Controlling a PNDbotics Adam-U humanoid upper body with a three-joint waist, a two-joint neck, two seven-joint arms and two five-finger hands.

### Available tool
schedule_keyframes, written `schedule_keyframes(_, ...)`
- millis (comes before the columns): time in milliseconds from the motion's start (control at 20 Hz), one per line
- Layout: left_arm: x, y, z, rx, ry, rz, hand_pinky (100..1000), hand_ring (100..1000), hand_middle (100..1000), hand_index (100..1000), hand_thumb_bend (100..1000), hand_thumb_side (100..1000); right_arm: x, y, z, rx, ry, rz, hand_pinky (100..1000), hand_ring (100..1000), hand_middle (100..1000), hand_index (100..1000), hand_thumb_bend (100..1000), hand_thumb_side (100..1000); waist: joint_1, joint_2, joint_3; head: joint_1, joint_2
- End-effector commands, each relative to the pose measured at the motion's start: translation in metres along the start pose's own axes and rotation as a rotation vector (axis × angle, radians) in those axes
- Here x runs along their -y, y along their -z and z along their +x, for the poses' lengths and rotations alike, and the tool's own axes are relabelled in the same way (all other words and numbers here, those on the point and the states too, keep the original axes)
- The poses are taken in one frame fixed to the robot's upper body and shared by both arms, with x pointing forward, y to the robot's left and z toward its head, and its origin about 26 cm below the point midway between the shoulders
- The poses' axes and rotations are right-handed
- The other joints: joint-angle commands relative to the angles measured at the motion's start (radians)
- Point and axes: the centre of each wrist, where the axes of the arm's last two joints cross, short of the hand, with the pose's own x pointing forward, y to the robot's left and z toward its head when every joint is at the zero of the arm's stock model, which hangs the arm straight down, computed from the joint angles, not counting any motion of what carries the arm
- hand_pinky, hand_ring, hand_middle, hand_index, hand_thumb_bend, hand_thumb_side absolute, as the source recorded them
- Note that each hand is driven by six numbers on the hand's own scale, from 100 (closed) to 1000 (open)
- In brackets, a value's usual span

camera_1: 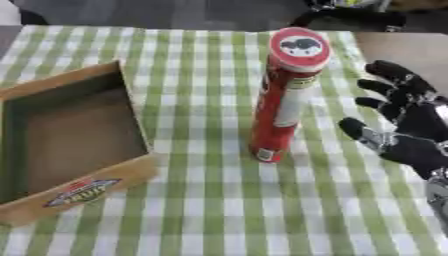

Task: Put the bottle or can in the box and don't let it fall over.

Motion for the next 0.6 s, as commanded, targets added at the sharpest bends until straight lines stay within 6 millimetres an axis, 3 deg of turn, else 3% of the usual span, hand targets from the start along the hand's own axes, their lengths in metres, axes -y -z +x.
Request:
schedule_keyframes(50,-0.003,0.004,0.007,0.026,0.013,-0.004,818,912,795,861,585,393,0.001,0.006,0.010,0.018,-0.011,0.037,799,876,881,876,631,100,0.002,-0.017,0.001,-0.004,-0.014)
schedule_keyframes(600,-0.002,0.004,0.006,0.025,0.010,-0.010,818,913,795,861,582,395,-0.009,0.018,0.015,0.002,0.015,0.049,809,914,899,893,639,100,0.002,-0.013,0.006,-0.010,-0.018)
